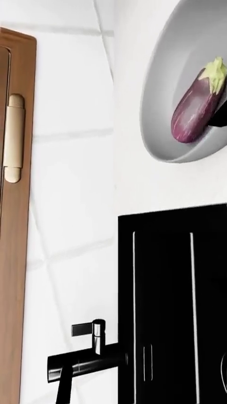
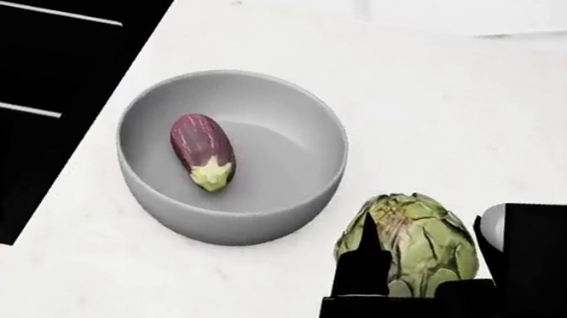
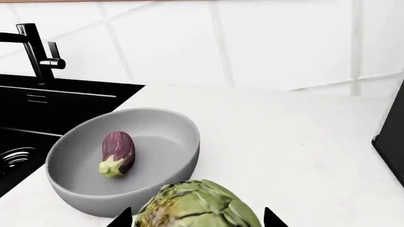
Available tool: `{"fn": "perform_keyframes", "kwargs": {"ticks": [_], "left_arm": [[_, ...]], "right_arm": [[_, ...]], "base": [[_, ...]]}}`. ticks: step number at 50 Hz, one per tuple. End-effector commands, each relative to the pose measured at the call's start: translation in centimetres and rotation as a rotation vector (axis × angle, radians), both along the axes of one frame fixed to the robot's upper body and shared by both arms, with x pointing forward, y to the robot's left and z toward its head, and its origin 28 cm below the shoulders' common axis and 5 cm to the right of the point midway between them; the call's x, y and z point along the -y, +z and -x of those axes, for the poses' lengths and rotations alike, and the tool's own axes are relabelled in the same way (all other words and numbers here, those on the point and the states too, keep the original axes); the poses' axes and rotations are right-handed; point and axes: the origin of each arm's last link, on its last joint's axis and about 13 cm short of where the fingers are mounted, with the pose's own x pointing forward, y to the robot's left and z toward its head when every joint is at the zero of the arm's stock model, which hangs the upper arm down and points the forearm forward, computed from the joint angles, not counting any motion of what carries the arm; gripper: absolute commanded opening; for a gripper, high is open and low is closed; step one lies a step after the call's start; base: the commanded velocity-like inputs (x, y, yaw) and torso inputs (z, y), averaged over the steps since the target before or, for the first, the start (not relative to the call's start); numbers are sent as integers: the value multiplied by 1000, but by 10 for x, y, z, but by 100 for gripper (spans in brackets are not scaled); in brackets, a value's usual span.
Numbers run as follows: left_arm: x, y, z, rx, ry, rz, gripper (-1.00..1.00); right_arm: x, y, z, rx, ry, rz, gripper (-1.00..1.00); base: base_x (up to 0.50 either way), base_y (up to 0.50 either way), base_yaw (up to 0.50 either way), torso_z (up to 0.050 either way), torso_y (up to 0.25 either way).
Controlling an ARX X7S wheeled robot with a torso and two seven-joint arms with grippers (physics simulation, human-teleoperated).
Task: There is a mixed pile of frozen fruits and vegetables on the counter. Locate all the frozen vegetables and place the items in a bowl on the counter. Take all the frozen fruits and defrost them in a running sink.
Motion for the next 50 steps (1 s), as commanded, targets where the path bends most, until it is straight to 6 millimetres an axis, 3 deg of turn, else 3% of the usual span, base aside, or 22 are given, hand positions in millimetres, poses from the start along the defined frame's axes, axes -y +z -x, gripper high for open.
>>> {"fn": "perform_keyframes", "kwargs": {"ticks": [1,18,40,45,50], "left_arm": [[-3,1,-1,5,14,5,100],[-2,-1,0,1,13,8,100],[-2,0,-1,-19,13,9,100],[-3,2,-1,-11,20,21,100],[-2,1,-3,-14,18,23,100]], "right_arm": [[1,3,-1,24,-12,18,-100],[4,5,-2,32,-62,30,-100],[1,7,-5,22,-39,3,-100],[1,15,-6,38,-41,11,-100],[-5,35,-10,76,-25,24,-100]], "base": [[320,161,0,0,0],[259,1,0,0,1],[0,0,0,0,1],[0,0,0,0,0],[0,0,0,0,0]]}}
